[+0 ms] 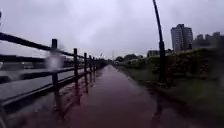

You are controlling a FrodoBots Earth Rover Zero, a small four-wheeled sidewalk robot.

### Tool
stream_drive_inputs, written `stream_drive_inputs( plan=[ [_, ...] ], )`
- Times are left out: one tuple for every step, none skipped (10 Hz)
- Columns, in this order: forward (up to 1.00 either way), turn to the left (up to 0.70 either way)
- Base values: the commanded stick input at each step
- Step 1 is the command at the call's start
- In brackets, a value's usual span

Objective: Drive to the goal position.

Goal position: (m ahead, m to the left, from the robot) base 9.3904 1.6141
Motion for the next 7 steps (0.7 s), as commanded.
stream_drive_inputs(
  plan=[
    [1.0,0.01],
    [1.0,0.01],
    [1.0,0.01],
    [1.0,0.01],
    [1.0,0.01],
    [1.0,0.01],
    [1.0,0.01]
  ],
)
